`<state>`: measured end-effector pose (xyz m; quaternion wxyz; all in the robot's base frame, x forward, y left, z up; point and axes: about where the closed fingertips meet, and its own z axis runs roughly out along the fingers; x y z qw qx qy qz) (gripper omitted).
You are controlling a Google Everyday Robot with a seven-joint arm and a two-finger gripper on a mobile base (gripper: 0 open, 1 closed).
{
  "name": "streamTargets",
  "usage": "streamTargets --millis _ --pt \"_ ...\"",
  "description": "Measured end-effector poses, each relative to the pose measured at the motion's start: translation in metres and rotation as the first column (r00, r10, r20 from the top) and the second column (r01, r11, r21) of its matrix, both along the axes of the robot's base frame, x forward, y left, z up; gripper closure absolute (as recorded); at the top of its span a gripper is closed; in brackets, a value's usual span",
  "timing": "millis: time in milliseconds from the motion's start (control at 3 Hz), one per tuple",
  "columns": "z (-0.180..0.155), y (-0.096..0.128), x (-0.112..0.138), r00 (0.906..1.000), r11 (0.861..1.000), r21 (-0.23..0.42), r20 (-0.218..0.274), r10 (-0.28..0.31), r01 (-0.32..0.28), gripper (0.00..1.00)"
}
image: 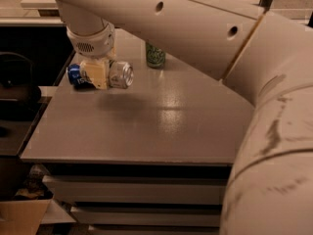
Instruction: Move 7up can near pepsi can
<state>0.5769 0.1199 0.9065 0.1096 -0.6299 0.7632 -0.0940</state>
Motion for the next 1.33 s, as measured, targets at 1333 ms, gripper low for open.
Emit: streamTargets --millis 1333 --pt "-0.041 0.001 0.014 0.9925 0.999 -0.006 -0.118 0.034 -0.035 1.0"
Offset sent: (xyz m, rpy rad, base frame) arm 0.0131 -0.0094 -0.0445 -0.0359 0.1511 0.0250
